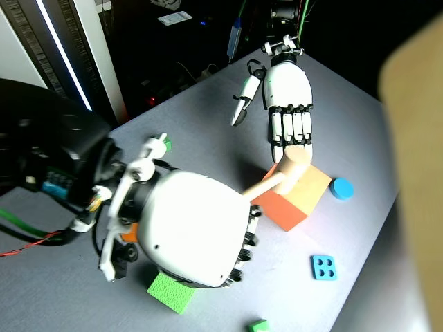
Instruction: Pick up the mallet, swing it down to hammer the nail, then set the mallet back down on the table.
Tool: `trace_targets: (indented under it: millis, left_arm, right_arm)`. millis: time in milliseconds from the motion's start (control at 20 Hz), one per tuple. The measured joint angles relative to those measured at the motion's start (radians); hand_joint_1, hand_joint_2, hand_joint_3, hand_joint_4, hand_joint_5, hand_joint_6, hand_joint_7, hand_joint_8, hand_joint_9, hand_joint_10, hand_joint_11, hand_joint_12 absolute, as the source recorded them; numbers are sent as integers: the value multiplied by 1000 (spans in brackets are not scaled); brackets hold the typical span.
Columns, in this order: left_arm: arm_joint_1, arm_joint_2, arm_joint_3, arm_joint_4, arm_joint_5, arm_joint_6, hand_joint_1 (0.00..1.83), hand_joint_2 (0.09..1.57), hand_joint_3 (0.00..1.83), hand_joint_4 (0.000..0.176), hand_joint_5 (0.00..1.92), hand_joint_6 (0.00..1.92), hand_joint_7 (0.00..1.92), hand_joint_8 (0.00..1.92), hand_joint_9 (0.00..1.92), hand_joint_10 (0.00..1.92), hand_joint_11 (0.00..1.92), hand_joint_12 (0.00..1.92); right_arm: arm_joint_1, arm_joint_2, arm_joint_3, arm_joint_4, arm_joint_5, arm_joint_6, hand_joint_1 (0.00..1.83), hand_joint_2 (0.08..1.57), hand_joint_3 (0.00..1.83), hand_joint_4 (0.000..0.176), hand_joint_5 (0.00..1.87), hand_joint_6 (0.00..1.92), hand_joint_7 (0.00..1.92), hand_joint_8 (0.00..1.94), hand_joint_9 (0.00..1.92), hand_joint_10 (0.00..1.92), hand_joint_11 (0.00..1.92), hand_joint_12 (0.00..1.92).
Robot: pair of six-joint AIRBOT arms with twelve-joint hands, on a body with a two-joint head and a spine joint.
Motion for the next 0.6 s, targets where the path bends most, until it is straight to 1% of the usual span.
trace_targets:
  millis: [50,100,300,350,400,450,600]
  left_arm:
    - [0,0,0,0,0,0,0,1195,7,0,6,0,0,0,0,0,0,0]
    - [0,0,0,0,0,0,0,1193,6,0,4,1,0,0,0,0,0,0]
    - [0,0,0,-1,0,0,0,1188,3,0,11,4,0,0,0,0,0,0]
    - [0,0,0,0,0,-1,0,1191,4,0,3,0,0,0,0,0,0,0]
    - [0,0,0,0,0,-1,0,1191,4,0,0,0,0,0,0,0,0,0]
    - [0,0,0,-1,1,-2,0,1190,3,0,0,0,0,0,0,0,0,0]
    - [-5,0,0,0,2,-7,0,1189,2,0,2,1,0,0,0,0,0,0]
  right_arm:
    - [-1,18,-17,-70,-39,13,619,1570,5,176,1295,1921,1562,1941,1683,1921,1803,1921]
    - [-2,36,-31,-115,-82,29,598,1571,20,176,1296,1921,1566,1941,1688,1921,1804,1921]
    - [0,75,-30,-134,-218,-6,593,1570,8,176,1286,1921,1559,1941,1679,1921,1792,1921]
    - [-1,76,-27,-136,-237,-16,643,1557,0,176,1274,1921,1558,1941,1691,1921,1810,1921]
    - [-10,67,-24,-139,-252,-45,627,1557,1,176,1275,1921,1559,1941,1689,1921,1814,1921]
    - [-20,51,-17,-141,-261,-71,556,1562,3,176,1270,1921,1556,1941,1684,1921,1803,1921]
    - [-40,-27,39,-142,-332,-93,540,1564,1,176,1266,1921,1555,1941,1681,1921,1802,1921]
